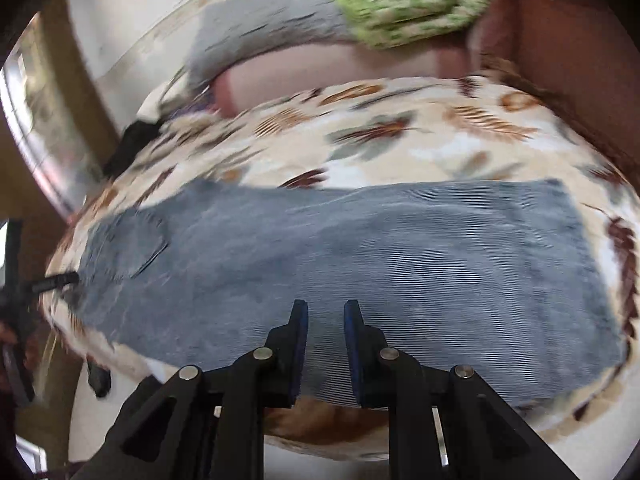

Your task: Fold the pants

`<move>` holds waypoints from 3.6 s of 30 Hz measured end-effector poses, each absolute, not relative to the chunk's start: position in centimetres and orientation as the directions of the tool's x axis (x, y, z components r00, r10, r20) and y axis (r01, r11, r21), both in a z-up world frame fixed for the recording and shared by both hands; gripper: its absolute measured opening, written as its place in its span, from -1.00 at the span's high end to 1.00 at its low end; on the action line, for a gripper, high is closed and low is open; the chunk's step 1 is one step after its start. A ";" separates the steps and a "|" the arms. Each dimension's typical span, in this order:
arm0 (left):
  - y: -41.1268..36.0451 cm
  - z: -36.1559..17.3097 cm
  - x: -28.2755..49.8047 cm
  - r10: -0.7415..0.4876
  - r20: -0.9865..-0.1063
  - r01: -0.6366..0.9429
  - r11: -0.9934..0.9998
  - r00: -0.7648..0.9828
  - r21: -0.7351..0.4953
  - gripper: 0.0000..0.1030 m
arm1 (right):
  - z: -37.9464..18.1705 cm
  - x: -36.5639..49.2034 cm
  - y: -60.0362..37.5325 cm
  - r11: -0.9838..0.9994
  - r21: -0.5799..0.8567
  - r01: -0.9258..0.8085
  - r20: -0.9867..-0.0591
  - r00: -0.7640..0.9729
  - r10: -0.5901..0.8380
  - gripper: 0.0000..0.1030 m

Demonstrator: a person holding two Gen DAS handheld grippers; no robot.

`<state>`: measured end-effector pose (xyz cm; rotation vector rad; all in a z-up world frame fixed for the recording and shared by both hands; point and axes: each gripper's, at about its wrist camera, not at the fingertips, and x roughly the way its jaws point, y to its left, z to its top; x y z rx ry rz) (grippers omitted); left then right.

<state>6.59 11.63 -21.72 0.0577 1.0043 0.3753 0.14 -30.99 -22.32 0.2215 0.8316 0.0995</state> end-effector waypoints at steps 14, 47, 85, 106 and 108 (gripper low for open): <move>9.0 -20.8 7.5 0.374 -0.777 -0.229 0.927 0.506 0.297 -1.00 | -22.5 -1.9 -35.6 0.940 0.336 0.057 -0.717 0.663 0.216 0.57; -22.7 -23.0 8.9 -0.029 -0.846 0.386 0.898 0.533 0.212 -1.00 | -28.9 -8.5 -52.0 0.417 0.808 0.416 -0.558 0.767 0.317 0.04; -29.9 -25.4 11.5 -0.067 -0.868 0.471 0.859 0.492 0.201 -1.00 | -29.4 -7.8 -53.7 0.309 0.881 0.357 -0.453 0.826 0.336 -0.13; -16.3 -22.4 9.6 0.006 -0.865 0.296 0.939 0.502 0.178 -1.00 | -26.5 -5.7 -50.5 0.498 0.773 0.394 -0.547 0.810 0.209 0.43; -15.0 -23.3 10.5 0.076 -0.858 0.264 0.934 0.508 0.239 -1.00 | -25.5 -5.5 -49.9 0.529 0.753 0.390 -0.547 0.819 0.175 0.43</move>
